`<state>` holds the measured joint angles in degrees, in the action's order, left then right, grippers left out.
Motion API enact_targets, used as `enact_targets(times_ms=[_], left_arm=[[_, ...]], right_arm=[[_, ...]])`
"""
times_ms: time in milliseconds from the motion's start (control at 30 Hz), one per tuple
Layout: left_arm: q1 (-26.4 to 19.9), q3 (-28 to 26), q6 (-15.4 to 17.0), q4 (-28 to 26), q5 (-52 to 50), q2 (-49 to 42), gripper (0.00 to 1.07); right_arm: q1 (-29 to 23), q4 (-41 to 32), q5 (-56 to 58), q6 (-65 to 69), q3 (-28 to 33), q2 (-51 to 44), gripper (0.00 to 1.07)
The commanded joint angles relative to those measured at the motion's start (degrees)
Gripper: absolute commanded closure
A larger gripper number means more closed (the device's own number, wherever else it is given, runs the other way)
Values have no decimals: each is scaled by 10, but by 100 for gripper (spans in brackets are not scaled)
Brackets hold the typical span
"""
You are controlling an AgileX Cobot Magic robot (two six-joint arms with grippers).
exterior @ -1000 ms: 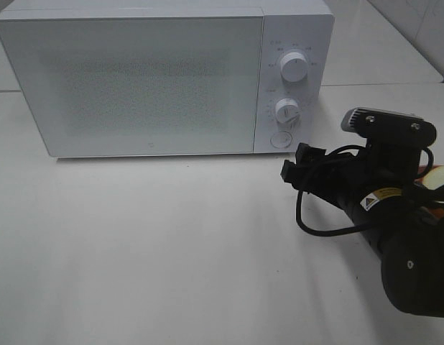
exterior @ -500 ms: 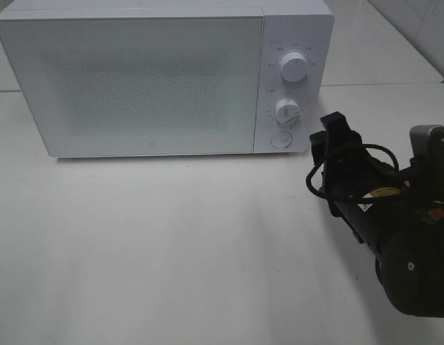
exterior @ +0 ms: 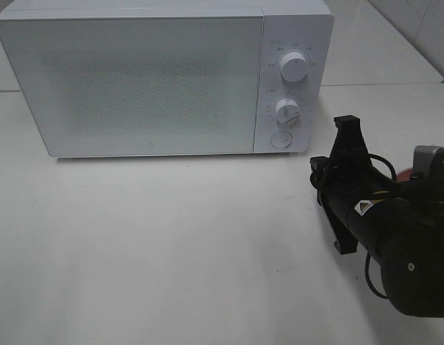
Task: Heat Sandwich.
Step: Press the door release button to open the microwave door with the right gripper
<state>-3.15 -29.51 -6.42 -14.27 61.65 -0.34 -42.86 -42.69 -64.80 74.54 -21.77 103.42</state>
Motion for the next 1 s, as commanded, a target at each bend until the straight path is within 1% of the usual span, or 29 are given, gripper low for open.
enact_targets(times_ms=[33, 133, 300, 433, 600, 667, 733, 867, 1000], left_arm=[[-1, 0, -1, 1, -2, -9, 9], [-1, 0, -1, 1, -2, -9, 9], [-1, 0, -1, 1, -2, -9, 9], [-1, 0, -1, 1, -2, -9, 9], [-1, 0, -1, 1, -2, -9, 9], [-1, 0, -1, 1, -2, -9, 9], [-1, 0, -1, 1, -2, -9, 9], [-1, 0, -1, 1, -2, -9, 9], [-1, 0, -1, 1, -2, -9, 9]], right_arm=[[-2, 7, 7, 5, 1, -1, 107], [-2, 7, 15, 5, 0, -1, 107], [1, 6, 48, 5, -18, 2, 107], [1, 6, 52, 3, -49, 30, 107], [1, 6, 54, 9, -72, 61, 107], [11, 15, 59, 14, -91, 77, 107], [15, 22, 59, 16, -95, 82, 107], [50, 48, 63, 17, -132, 109, 107], [65, 56, 77, 15, -151, 121, 107]])
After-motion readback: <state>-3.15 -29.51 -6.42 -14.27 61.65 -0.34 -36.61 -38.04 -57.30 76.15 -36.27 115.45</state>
